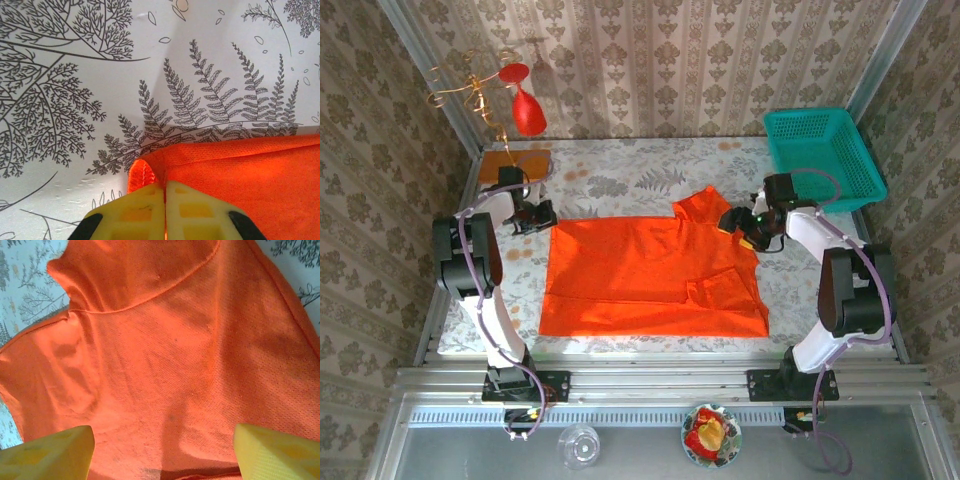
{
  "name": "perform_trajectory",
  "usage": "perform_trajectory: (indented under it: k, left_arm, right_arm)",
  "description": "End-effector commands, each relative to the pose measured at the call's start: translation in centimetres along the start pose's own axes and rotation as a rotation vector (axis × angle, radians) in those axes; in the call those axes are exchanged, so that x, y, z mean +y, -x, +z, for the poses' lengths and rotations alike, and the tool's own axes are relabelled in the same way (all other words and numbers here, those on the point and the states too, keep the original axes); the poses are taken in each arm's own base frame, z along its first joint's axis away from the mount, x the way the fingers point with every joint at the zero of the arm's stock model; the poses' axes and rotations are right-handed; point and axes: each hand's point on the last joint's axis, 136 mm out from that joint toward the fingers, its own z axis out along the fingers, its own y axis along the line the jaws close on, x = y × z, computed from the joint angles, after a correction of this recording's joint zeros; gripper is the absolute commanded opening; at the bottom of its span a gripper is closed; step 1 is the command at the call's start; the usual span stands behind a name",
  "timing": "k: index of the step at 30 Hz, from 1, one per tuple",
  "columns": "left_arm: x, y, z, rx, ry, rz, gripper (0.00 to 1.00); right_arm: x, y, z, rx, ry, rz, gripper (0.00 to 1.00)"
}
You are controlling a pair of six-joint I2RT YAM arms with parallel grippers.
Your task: Fold the inside-out t-shirt
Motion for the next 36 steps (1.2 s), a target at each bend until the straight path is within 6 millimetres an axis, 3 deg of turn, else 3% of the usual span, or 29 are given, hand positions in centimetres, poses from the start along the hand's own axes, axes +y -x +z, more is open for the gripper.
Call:
perform_trajectory:
  k: [1, 8, 16, 24, 30, 36]
  left_arm:
    - [-0.6, 1.3, -1.4, -0.055, -0.009, 0.015, 0.05]
    - [0.5, 1.5, -1.3, -0.063, 0.054, -0.004, 0.07]
    - [2.2, 0.5, -0.6, -0.015, 0.153, -0.017, 0.2]
    - [0.8, 2.0, -1.8, -0.065, 0.186, 0.101, 0.31]
    - [0.0, 1.7, -0.1, -0.001, 0.227, 0.182, 0.33]
    - [0.6, 0.8, 1.3, 0.056, 0.24, 0.165, 0.33]
  right_arm:
    - [-0.1, -1.3, 1.5, 0.054, 0.025, 0.022, 0.75]
    - [-2.0, -3.1, 3.4, 0.118, -0.011, 0.051, 0.74]
    - [-4.3, -3.1, 3.7, 0.117, -0.137, 0.067, 0.74]
    - [-2.8, -2.5, 3.1, 0.108, -0.092, 0.057, 0.74]
    - [-2.2, -2.1, 2.6, 0.101, -0.085, 0.047, 0.74]
    - [-2.2, -2.3, 2.4, 0.101, -0.086, 0.044, 0.74]
